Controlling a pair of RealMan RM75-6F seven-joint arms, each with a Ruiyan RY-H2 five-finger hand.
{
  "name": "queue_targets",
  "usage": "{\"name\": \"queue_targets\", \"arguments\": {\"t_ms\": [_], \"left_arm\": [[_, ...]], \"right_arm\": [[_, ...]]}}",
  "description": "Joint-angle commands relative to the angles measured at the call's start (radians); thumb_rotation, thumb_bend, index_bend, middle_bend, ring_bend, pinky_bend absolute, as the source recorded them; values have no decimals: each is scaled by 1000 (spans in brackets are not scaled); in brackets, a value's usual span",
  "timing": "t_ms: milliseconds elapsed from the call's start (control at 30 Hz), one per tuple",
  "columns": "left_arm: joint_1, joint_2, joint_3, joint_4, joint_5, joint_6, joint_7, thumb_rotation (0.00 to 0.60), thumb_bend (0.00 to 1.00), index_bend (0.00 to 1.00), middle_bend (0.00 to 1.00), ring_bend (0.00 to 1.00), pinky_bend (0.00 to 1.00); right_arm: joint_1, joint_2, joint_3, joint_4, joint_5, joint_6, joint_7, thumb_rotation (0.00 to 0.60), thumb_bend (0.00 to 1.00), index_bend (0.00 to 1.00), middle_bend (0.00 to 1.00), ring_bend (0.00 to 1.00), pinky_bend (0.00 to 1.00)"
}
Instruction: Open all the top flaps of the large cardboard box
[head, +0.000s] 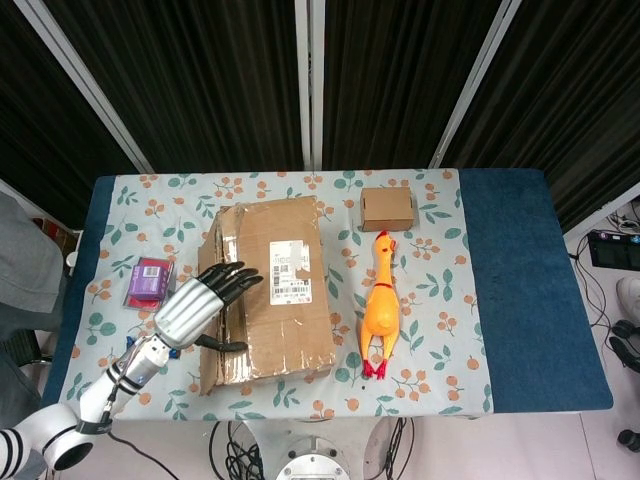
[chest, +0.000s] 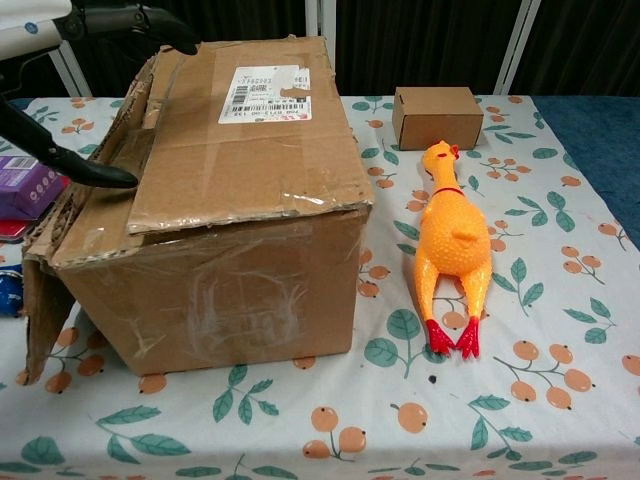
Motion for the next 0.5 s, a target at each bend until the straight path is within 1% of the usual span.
{"name": "queue_targets", "arguments": {"t_ms": [33, 267, 500], "left_arm": [[-8, -6, -7, -5, -5, -5, -4, 413, 20, 101, 114, 95, 191], [-30, -37, -22, -2, -19, -22, 3, 413, 21, 101, 114, 95, 191], [-35, -75, -81, 3, -50, 31, 40, 417, 19, 101, 105, 95, 191]], "right_arm": [[0, 1, 0, 3, 2, -2, 4, 600, 53, 0, 0, 0, 0], [-2, -2, -2, 18, 6, -5, 22, 600, 53, 0, 0, 0, 0], [-8, -4, 2, 40, 18, 1, 51, 600, 53, 0, 0, 0, 0]]}}
